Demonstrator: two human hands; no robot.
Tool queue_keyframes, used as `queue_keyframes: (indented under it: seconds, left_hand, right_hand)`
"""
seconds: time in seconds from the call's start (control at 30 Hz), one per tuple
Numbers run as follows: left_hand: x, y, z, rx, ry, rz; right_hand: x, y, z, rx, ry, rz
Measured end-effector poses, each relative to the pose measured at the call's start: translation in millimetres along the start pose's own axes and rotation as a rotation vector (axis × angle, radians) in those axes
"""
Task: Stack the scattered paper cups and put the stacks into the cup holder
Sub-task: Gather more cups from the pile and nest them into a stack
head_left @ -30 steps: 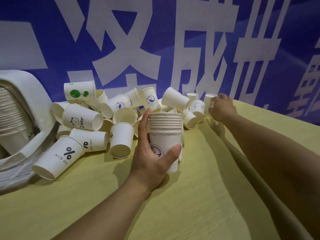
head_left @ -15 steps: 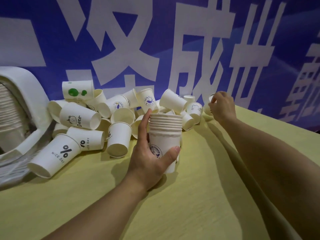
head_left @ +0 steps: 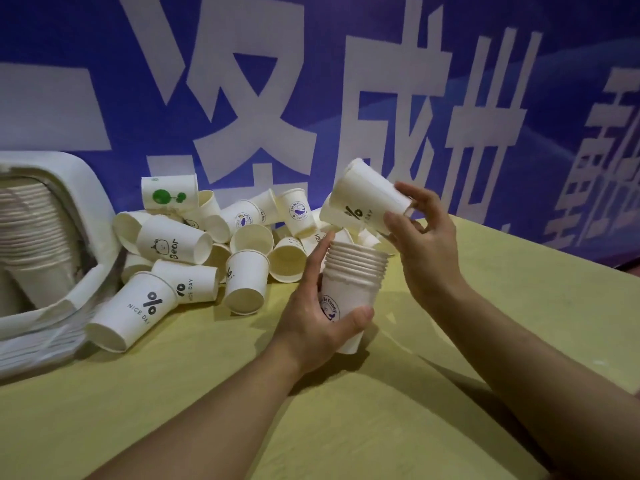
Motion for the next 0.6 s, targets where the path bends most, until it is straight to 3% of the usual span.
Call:
queue_keyframes:
  seconds: [0.4, 0.6]
  left_hand:
    - [1, 0, -1, 0.017, -0.018, 0.016]
    - [1, 2, 3, 0.023, -0.163, 0.014]
  right_hand:
    - [-6, -11, -5, -0.027, 0.157, -0.042]
    - [-14, -14, -5, -0.158, 0.248, 0.04]
Point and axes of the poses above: each hand's wrist, its own x-axis towards the middle knuckle, its own z-axis out of the back of the hand, y = z × x, the point moved 1 cm from there along x, towards the middle knuckle, and after that the axes turned 9 degrees about -z, right-handed, at the moved point
